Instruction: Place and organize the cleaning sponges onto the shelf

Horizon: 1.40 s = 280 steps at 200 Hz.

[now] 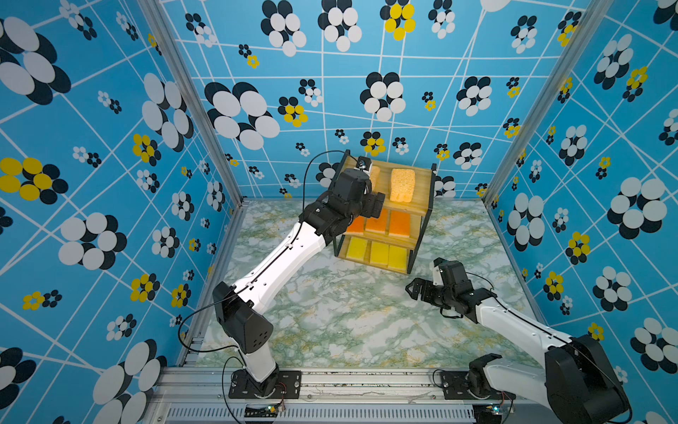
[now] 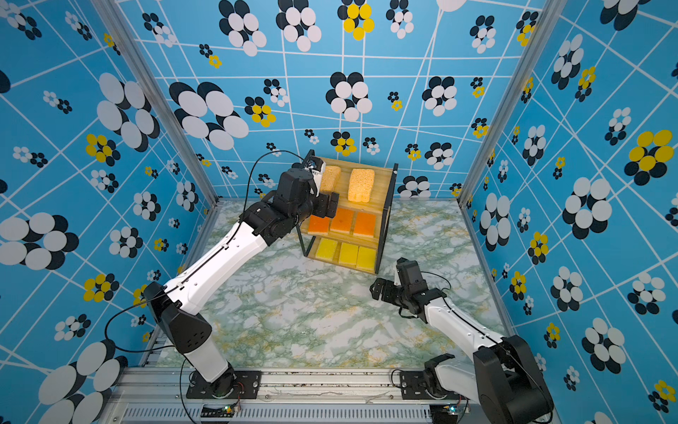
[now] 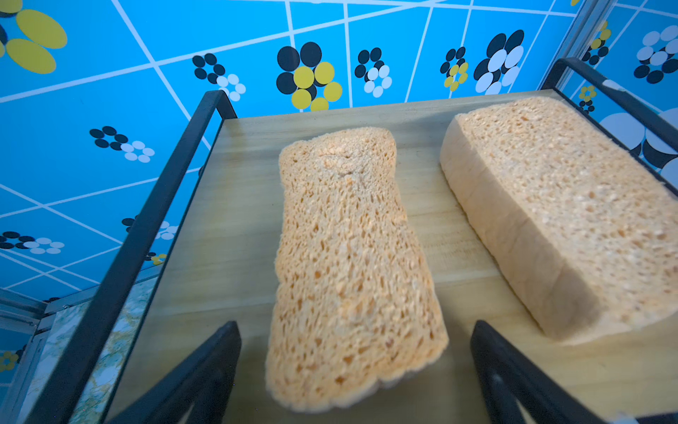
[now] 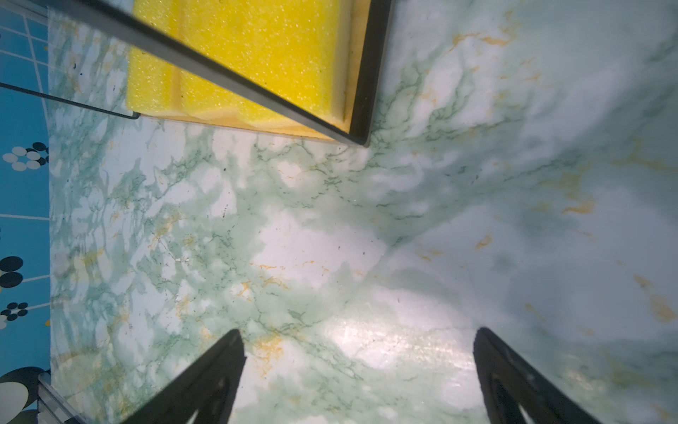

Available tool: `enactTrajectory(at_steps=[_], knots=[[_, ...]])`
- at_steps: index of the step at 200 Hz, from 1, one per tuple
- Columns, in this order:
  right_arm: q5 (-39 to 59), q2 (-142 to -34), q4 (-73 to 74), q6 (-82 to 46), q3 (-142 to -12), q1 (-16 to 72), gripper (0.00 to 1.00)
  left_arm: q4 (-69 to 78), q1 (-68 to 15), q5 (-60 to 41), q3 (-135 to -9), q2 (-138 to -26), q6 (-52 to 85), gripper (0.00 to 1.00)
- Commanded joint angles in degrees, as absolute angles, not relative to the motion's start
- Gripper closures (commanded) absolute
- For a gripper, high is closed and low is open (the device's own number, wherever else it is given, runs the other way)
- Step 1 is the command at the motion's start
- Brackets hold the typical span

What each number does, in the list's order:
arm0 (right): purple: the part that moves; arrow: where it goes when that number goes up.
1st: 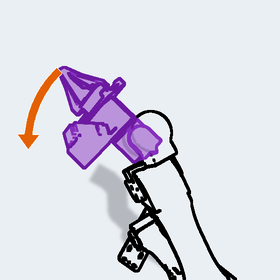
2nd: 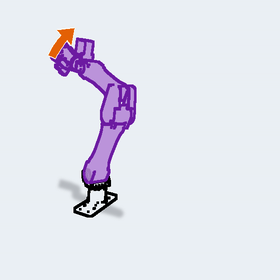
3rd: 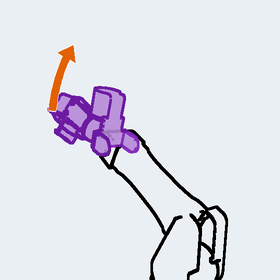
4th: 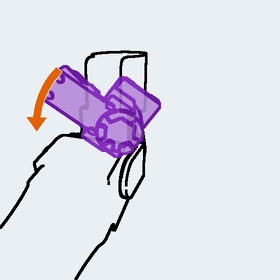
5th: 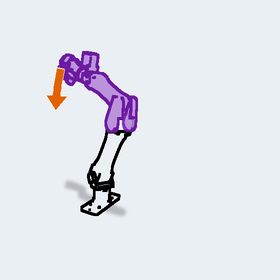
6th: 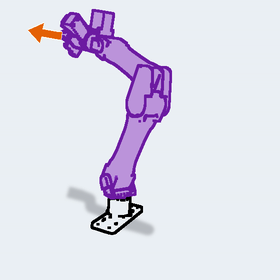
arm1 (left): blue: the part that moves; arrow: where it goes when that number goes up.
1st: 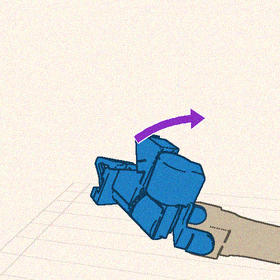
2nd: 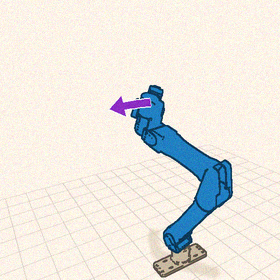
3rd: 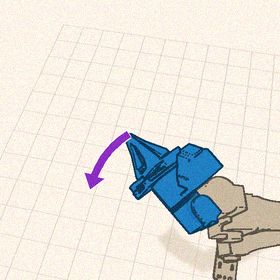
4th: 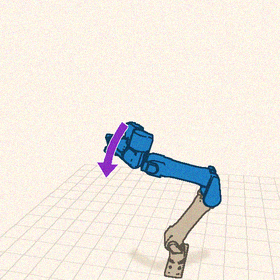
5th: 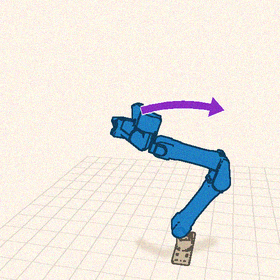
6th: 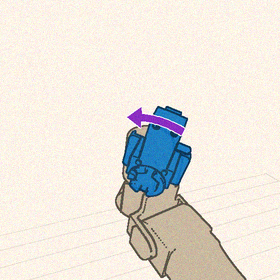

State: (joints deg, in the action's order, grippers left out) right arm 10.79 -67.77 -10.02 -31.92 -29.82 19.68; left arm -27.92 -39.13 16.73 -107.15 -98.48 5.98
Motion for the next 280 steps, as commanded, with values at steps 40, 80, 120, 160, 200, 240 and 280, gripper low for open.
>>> enactTrajectory(at_steps=[40,80,120,160,200,240,280], knots=[[9.0,-64.7,-18.2,-28.5,-35.0,19.3,0.01,-27.0,-40.2,17.5,-104.5,-93.4,4.8,0.01],[9.2,-63.6,-23.6,-26.1,-38.6,19.2,0.01,-26.7,-41.6,17.9,-102.9,-90.6,4.0,0.01],[8.4,-60.9,-31.2,-20.9,-43.2,19.2,0.01,-26.6,-43.5,18.0,-100.3,-86.2,3.6,0.01],[2.9,-58.0,-36.4,-16.2,-49.1,19.2,0.01,-25.8,-43.9,19.0,-95.1,-79.6,4.4,0.01],[-0.8,-58.2,-35.3,-14.5,-52.2,17.0,0.01,-25.1,-43.7,26.4,-88.6,-73.0,4.8,0.01],[-1.7,-59.8,-35.8,-11.6,-55.3,15.9,0.01,-25.0,-41.8,30.1,-81.5,-66.9,3.6,0.01],[2.7,-61.5,-31.3,-11.2,-55.4,9.2,0.01,-23.4,-39.4,34.1,-74.2,-63.8,2.4,0.01]])
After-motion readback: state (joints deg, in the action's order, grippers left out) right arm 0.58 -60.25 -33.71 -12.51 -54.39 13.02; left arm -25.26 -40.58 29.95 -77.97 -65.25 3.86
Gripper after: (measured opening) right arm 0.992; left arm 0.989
